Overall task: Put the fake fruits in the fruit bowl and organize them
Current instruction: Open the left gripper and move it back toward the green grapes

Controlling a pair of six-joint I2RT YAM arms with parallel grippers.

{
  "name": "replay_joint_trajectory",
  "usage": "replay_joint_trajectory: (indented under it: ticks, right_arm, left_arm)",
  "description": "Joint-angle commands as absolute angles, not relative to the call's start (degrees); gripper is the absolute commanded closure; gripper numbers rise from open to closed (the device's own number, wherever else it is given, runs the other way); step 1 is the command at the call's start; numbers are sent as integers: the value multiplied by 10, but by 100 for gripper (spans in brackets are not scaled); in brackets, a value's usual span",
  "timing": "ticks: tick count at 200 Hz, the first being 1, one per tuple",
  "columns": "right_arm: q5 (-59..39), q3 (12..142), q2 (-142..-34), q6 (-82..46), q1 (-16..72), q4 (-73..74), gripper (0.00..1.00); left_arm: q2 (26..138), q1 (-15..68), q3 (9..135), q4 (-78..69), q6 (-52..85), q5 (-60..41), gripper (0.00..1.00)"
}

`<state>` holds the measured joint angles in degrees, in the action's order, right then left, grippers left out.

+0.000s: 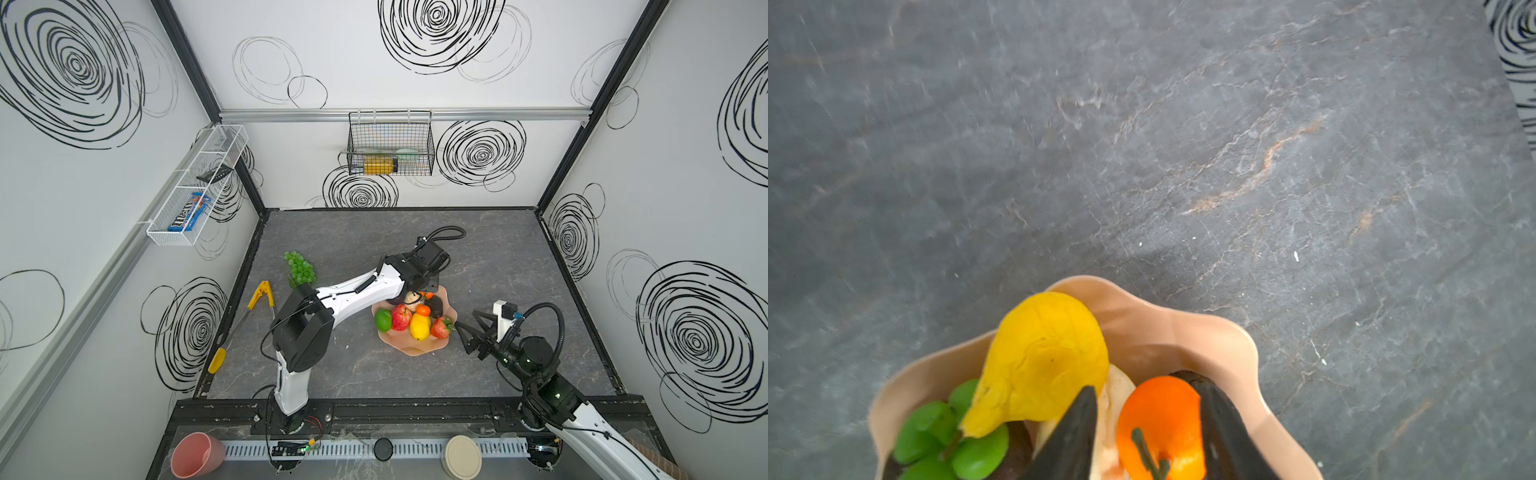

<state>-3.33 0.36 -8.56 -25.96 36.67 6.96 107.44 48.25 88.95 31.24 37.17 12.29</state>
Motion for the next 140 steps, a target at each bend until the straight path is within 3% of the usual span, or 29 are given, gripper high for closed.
replay_joint_trajectory:
  ticks: [1, 41, 76, 118, 140]
  right_arm:
    - [-30, 0, -80, -266, 363, 73, 10]
    - [-30, 2, -80, -268, 363, 70, 10]
    - [-30, 3, -75, -270, 363, 64, 10]
    - [-33, 2, -68, -272, 362, 61, 10]
    - [-34, 2, -68, -272, 362, 59, 10]
  left_arm:
    - [1005, 471, 896, 305, 345, 134, 44]
    - [913, 393, 829, 315, 322, 153, 35]
    - [847, 254, 743, 316, 314, 166, 28]
    - [786, 124, 625, 260, 347, 173, 26]
    - [736, 78, 523, 200, 380, 136, 30]
